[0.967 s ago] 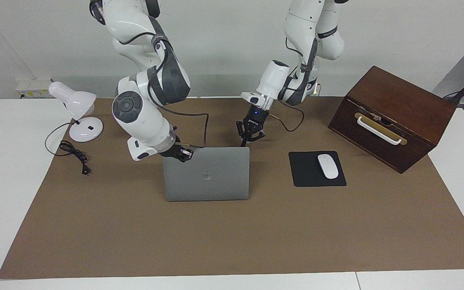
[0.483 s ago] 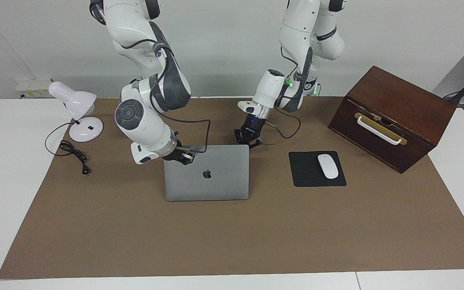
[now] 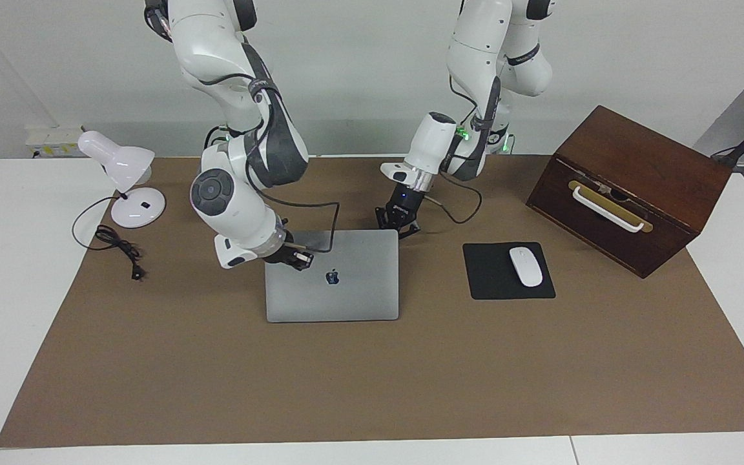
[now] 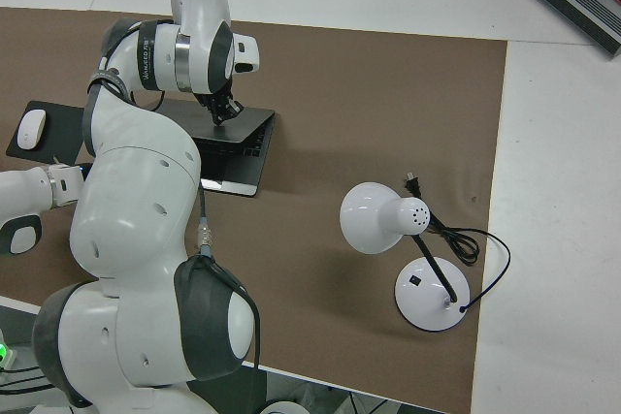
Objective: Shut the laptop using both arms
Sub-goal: 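Press the laptop lid shut with the right gripper while the left gripper steadies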
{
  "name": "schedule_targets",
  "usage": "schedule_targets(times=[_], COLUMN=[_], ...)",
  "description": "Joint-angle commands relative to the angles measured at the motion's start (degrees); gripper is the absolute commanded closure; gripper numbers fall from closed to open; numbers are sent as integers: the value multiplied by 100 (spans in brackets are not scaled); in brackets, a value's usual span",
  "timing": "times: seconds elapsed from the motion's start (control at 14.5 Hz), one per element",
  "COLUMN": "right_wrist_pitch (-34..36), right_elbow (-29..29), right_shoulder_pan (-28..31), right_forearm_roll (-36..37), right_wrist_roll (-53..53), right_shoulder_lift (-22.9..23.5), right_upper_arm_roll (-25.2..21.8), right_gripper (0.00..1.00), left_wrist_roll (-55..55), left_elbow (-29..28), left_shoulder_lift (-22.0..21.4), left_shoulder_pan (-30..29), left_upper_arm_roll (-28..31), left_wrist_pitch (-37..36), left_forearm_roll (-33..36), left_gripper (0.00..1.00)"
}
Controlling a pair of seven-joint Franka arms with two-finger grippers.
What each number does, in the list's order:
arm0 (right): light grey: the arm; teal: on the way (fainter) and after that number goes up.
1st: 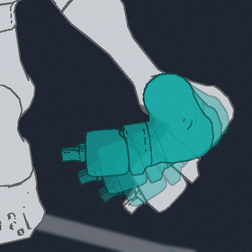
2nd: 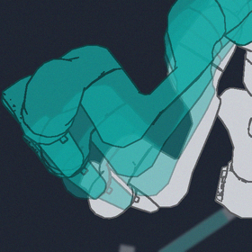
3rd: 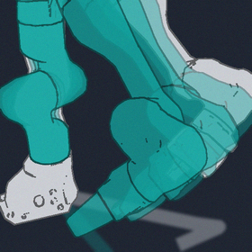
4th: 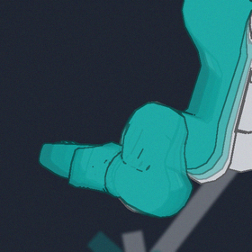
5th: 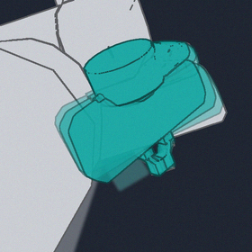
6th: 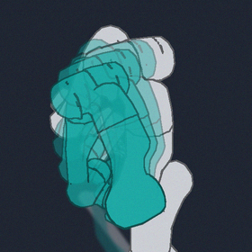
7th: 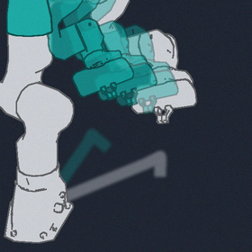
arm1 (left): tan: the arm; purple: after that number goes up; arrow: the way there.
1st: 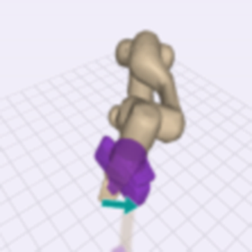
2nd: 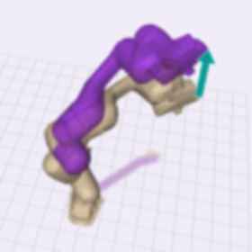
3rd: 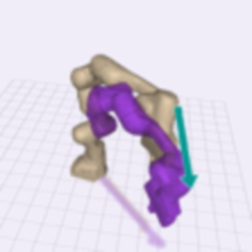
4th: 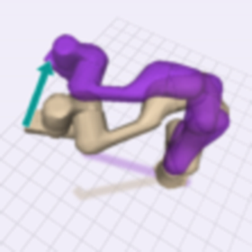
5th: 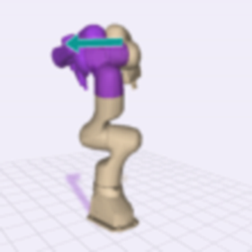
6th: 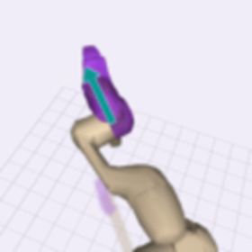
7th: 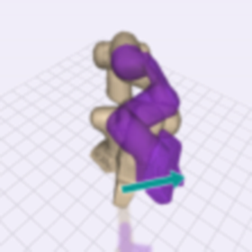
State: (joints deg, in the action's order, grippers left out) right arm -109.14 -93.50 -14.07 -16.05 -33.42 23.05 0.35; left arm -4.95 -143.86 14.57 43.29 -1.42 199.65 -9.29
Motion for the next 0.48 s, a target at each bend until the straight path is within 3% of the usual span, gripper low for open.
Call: schedule_targets(times=[0.0, 0.41], right_wrist_pitch=[-195, -697], right_elbow=[-274, -617], right_shoulder_pan=[19, -34], right_forearm_roll=[-161, -179], right_wrist_roll=[-112, -130], right_shoulder_lift=[-108, -46], right_upper_arm_roll=[36, 36], right_gripper=[100, 100], left_wrist_roll=[-138, -173], left_elbow=[69, 69], left_shoulder_lift=[134, 187], left_shoulder_pan=[128, 128], left_upper_arm_roll=[107, 116], left_wrist_pitch=[118, 118], left_forearm_roll=[-38, -47], left_gripper=[100, 100])
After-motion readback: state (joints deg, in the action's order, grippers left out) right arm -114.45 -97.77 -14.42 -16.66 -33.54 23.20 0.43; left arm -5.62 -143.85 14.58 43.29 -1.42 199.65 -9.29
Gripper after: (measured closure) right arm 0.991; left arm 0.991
